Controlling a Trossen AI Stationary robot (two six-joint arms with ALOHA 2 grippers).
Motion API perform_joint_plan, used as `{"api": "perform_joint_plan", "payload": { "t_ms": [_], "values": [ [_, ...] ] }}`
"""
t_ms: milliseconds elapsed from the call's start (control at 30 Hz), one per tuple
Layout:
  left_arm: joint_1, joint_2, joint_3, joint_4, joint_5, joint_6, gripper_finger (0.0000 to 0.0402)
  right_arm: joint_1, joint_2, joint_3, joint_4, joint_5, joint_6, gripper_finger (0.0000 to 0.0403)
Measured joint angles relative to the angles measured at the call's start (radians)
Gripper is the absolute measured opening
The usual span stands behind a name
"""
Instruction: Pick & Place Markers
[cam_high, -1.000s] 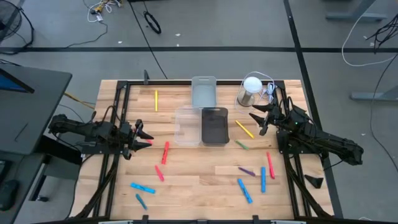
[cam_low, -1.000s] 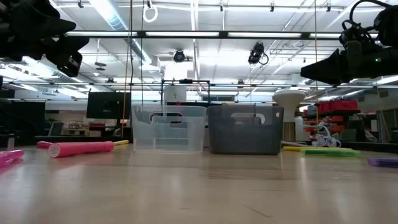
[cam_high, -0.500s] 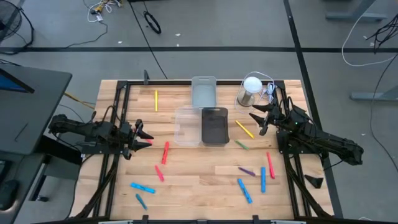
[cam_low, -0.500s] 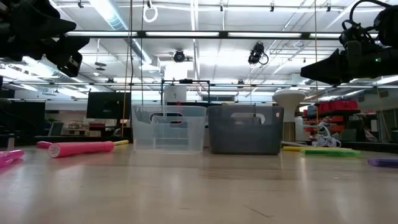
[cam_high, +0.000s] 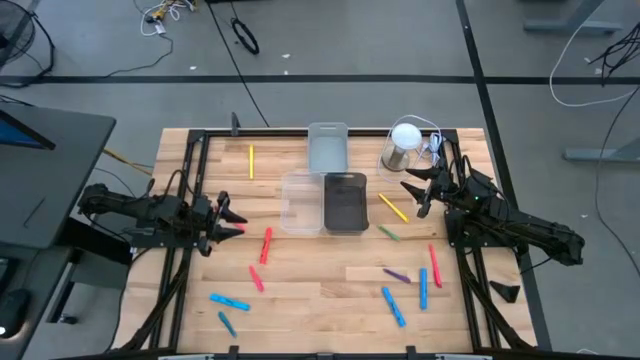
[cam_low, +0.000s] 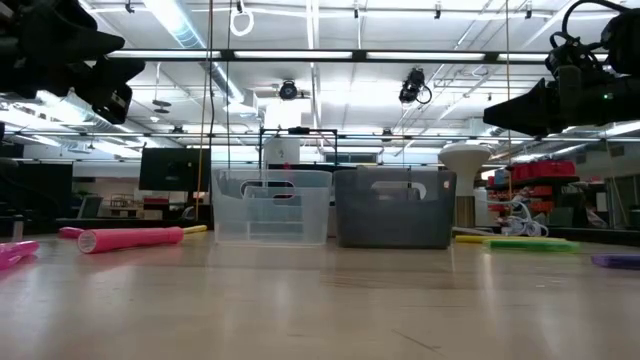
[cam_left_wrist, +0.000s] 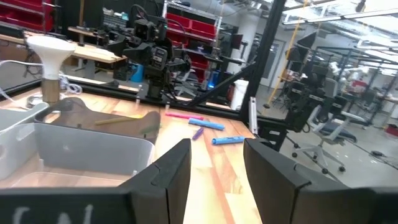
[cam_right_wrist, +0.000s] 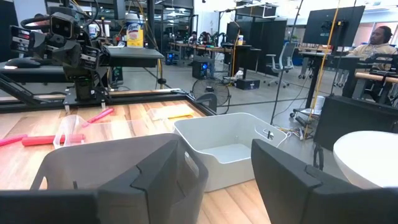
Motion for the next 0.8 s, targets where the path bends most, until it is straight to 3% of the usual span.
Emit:
{"api": "perform_joint_plan", "payload": {
  "t_ms": [367, 600, 800],
  "values": [
    [0.0, 0.0, 0.021, -0.023, 0.038, -0.033, 0.0154, 0.0, 0.0, 0.0, 0.0, 0.0, 0.0, 0.0208],
    [0.0, 0.048, 0.18, -0.237, 0.047, -0.087, 0.0154, 0.0, 0.0, 0.0, 0.0, 0.0, 0.0, 0.0208],
    [0.0, 0.156, 0.329, -0.392, 0.047, -0.248, 0.0154, 0.0, 0.0, 0.0, 0.0, 0.0, 0.0, 0.0208]
  ]
}}
